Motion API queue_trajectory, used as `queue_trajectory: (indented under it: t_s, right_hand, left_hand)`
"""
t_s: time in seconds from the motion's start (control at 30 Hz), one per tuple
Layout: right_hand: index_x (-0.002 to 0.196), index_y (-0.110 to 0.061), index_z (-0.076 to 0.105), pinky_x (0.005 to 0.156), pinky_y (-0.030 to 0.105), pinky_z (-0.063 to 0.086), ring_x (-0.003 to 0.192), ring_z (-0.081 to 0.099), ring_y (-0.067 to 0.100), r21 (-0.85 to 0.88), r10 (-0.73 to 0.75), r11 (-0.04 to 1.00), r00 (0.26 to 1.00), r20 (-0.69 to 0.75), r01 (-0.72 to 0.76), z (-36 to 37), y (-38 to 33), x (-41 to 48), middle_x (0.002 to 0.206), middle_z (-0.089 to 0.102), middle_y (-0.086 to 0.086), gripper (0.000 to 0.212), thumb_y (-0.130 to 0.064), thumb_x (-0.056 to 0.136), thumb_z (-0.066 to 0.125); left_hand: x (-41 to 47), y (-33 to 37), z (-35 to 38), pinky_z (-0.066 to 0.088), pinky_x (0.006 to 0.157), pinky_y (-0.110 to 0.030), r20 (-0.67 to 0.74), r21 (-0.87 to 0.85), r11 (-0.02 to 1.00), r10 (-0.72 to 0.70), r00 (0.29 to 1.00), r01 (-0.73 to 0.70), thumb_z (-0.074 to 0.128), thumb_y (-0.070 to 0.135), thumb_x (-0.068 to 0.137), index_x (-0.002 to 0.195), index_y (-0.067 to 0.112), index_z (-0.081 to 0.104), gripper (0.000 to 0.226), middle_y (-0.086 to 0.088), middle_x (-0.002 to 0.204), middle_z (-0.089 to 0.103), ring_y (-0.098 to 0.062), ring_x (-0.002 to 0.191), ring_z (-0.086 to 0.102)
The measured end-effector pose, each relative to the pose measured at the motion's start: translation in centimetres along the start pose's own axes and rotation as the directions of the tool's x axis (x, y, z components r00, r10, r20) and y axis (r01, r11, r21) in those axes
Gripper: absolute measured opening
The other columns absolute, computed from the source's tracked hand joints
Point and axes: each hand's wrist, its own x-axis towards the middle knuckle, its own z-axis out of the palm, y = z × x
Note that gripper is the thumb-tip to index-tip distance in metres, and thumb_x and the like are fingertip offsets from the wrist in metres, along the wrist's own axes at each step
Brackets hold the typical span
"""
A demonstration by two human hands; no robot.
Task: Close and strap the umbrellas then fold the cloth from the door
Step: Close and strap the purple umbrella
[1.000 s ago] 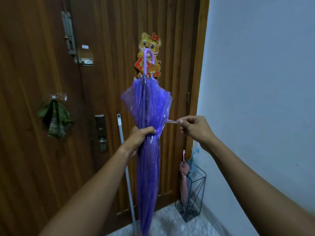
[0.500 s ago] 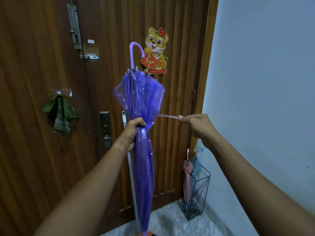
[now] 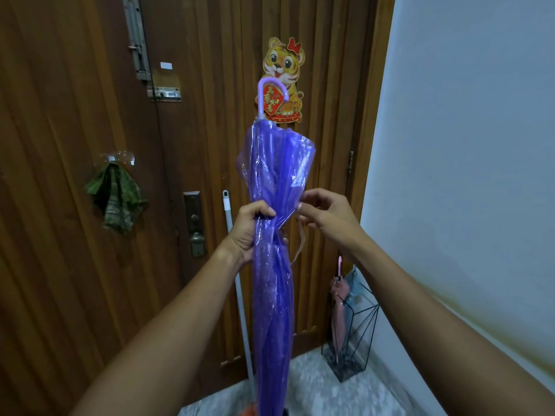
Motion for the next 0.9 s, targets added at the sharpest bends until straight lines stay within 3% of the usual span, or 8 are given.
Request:
queue_trajectory:
  t_s: [0.17,0.33,0.4,0.53,0.63,0.73,0.8,0.9]
  right_hand:
    - [0.120,-0.012,0.063,0.084,0.031,0.059,0.097,0.073,0.014,0.030,0.060,0.997,0.990,0.131,-0.065,-0.3,0.0,0.0,0.099,0.077,0.004,0.034,-0.012,0.088,0.074]
    - [0.110,0.004,0.071,0.066,0.023,0.058,0.076,0.068,0.017,0.124,0.161,0.979,0.986,0.034,-0.164,-1.2,-0.2,-0.4,0.090,0.072,0.014,0.022,-0.006,0.091,0.069]
    - [0.106,0.001,0.074,0.060,0.019,0.054,0.073,0.063,0.011,0.081,0.187,0.979,0.982,0.014,-0.188,-1.9,0.1,-0.4,0.087,0.071,0.009,0.020,-0.012,0.092,0.069]
    - [0.101,-0.013,0.079,0.083,0.027,0.041,0.097,0.062,0.001,-0.047,0.230,0.972,0.973,0.022,-0.229,-2.5,0.2,-0.3,0.101,0.074,-0.005,0.028,-0.037,0.092,0.067]
    - [0.101,-0.016,0.078,0.084,0.030,0.036,0.095,0.056,-0.004,-0.099,0.282,0.955,0.959,0.024,-0.278,-2.6,0.0,-0.3,0.106,0.071,-0.008,0.032,-0.042,0.095,0.061]
    - [0.098,-0.012,0.077,0.084,0.029,0.040,0.104,0.060,0.003,-0.053,0.252,0.966,0.968,-0.011,-0.252,-2.9,0.0,-0.6,0.104,0.073,-0.004,0.022,-0.032,0.091,0.070]
    - [0.093,-0.014,0.078,0.079,0.027,0.043,0.098,0.063,0.005,-0.025,0.231,0.972,0.973,-0.024,-0.232,-3.2,-0.1,-0.9,0.093,0.075,-0.008,0.019,-0.032,0.088,0.074]
    - [0.085,-0.017,0.079,0.078,0.025,0.047,0.091,0.068,0.005,-0.073,0.164,0.983,0.986,-0.042,-0.167,-3.2,-0.4,-1.2,0.082,0.075,-0.010,0.013,-0.029,0.086,0.076]
  left_hand:
    - [0.0,0.1,0.1,0.054,0.059,-0.033,0.064,-0.031,0.999,0.013,0.998,-0.011,0.061,0.019,0.069,0.125,-0.002,0.054,0.060,-0.011,0.093,0.066,-0.020,0.071,0.063]
    - [-0.4,0.1,0.0,0.054,0.056,-0.034,-0.046,-0.034,0.999,-0.007,0.999,0.005,0.065,0.017,0.060,0.105,0.001,0.060,0.049,-0.008,0.076,0.057,-0.020,0.058,0.057]
    - [-0.6,0.1,-0.3,0.056,0.055,-0.035,-0.076,-0.033,0.999,-0.007,0.997,0.004,0.065,0.016,0.060,0.105,0.002,0.058,0.047,-0.007,0.075,0.059,-0.019,0.059,0.060]
    - [-1.1,-0.1,-0.1,0.057,0.055,-0.033,-0.070,-0.007,1.000,-0.015,0.997,0.015,0.069,0.018,0.055,0.109,0.003,0.057,0.058,-0.006,0.080,0.061,-0.018,0.063,0.062]
    - [-1.3,-0.3,0.5,0.056,0.056,-0.031,-0.063,0.009,0.999,-0.032,0.998,0.033,0.070,0.018,0.053,0.107,0.003,0.058,0.057,-0.007,0.081,0.061,-0.019,0.064,0.060]
    - [-1.5,-0.3,0.9,0.056,0.062,-0.034,-0.074,0.037,0.998,-0.054,0.996,0.057,0.070,0.015,0.059,0.104,0.004,0.061,0.047,-0.009,0.082,0.060,-0.021,0.065,0.061]
    - [-1.7,-0.3,1.1,0.059,0.066,-0.038,-0.082,0.062,0.996,-0.066,0.994,0.072,0.069,0.013,0.069,0.103,0.003,0.064,0.036,-0.012,0.082,0.062,-0.024,0.068,0.064]
    - [-1.8,-0.8,1.3,0.059,0.078,-0.044,-0.118,0.087,0.995,-0.043,0.992,0.053,0.067,0.012,0.086,0.120,0.001,0.062,0.035,-0.016,0.097,0.071,-0.030,0.088,0.072]
